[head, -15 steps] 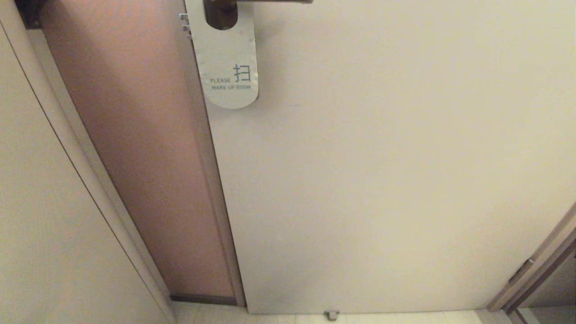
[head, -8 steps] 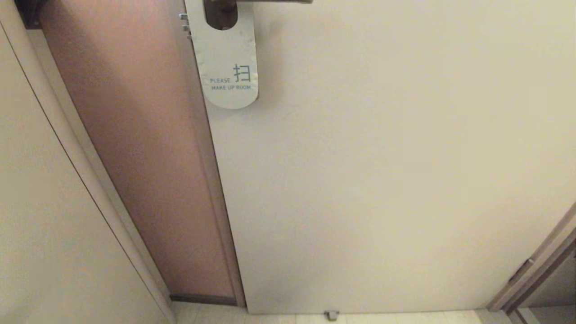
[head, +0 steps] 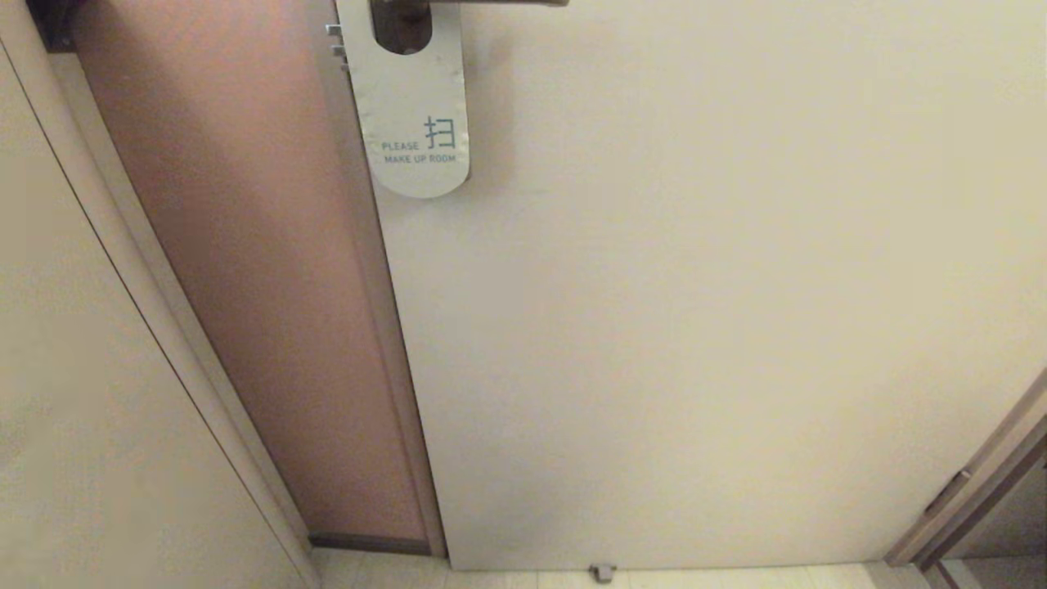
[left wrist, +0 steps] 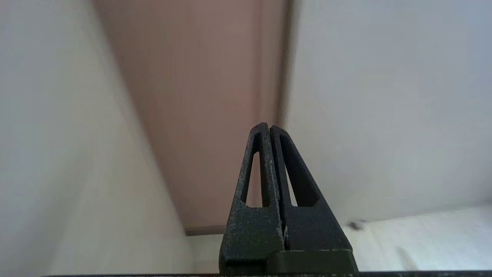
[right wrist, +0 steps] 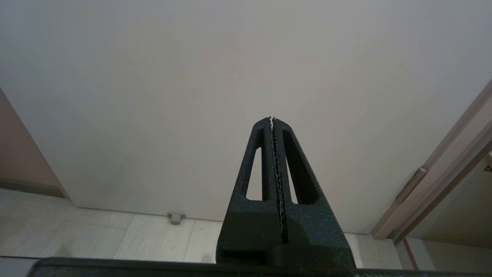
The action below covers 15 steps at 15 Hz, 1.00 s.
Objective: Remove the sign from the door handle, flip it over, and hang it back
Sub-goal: Take down the sign
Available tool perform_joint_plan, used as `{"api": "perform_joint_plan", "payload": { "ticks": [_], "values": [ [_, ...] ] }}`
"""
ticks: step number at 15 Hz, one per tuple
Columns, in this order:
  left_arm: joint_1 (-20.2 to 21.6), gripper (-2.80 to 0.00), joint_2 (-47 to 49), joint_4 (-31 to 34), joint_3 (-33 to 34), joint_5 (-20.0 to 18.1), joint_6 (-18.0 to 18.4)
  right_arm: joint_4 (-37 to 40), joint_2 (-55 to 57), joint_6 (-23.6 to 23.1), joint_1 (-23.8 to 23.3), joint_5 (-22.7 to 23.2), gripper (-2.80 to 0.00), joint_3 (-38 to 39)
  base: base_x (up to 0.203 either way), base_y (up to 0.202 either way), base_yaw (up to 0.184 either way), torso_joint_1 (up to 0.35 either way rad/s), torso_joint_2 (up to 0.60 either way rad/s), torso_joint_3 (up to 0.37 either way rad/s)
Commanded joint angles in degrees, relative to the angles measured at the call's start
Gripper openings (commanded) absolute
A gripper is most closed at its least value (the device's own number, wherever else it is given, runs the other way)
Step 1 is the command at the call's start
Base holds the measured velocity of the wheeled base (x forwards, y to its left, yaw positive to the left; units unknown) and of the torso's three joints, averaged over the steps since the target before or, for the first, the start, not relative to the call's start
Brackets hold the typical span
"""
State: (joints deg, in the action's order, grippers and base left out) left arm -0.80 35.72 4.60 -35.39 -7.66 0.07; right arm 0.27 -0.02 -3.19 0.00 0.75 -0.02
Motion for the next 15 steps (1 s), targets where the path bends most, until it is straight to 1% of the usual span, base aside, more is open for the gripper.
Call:
{"api": "perform_joint_plan", "payload": {
  "ticks": [1, 3, 6, 8, 10, 11, 13, 15],
  "values": [
    [-0.21, -2.8, 10.61, -0.04, -4.71, -2.06, -0.23, 0.0, 0.02, -0.06, 0.0, 0.04, -2.8, 0.02, 0.0, 0.0, 0.0, 0.0, 0.0, 0.0],
    [-0.22, -2.8, 16.08, -0.07, -8.48, -4.09, -1.25, 0.0, 0.02, -0.06, 0.0, 0.04, -2.8, 0.02, 0.0, 0.0, 0.0, 0.0, 0.0, 0.0],
    [-0.18, -2.8, 25.4, -0.1, -15.84, -8.27, -6.52, 0.0, 0.02, -0.06, 0.0, 0.04, -2.8, 0.02, 0.0, 0.0, 0.0, 0.0, 0.0, 0.0],
    [-0.17, -2.8, 31.55, -1.96, -19.23, -11.65, -8.2, 0.0, 0.02, -0.06, 0.0, 0.04, -2.8, 0.02, 0.0, 0.0, 0.0, 0.0, 0.0, 0.0],
    [-0.17, -2.8, 36.93, -8.4, -20.61, -16.12, -8.75, 0.0, 0.02, -0.06, 0.0, 0.04, -2.8, 0.02, 0.0, 0.0, 0.0, 0.0, 0.0, 0.0],
    [-0.17, -2.8, 38.87, -10.57, -21.1, -18.58, -8.81, 0.0, 0.02, -0.06, 0.0, 0.04, -2.8, 0.02, 0.0, 0.0, 0.0, 0.0, 0.0, 0.0],
    [-0.17, -2.8, 41.22, -11.96, -21.79, -25.91, -8.68, 0.0, 0.02, -0.06, 0.0, 0.04, -2.8, 0.02, 0.0, 0.0, 0.0, 0.0, 0.0, 0.0],
    [-0.17, -2.8, 42.87, -13.65, -22.17, -31.68, -8.49, 0.0, 0.02, -0.06, 0.0, 0.04, -2.8, 0.02, 0.0, 0.0, 0.0, 0.0, 0.0, 0.0]
  ]
}}
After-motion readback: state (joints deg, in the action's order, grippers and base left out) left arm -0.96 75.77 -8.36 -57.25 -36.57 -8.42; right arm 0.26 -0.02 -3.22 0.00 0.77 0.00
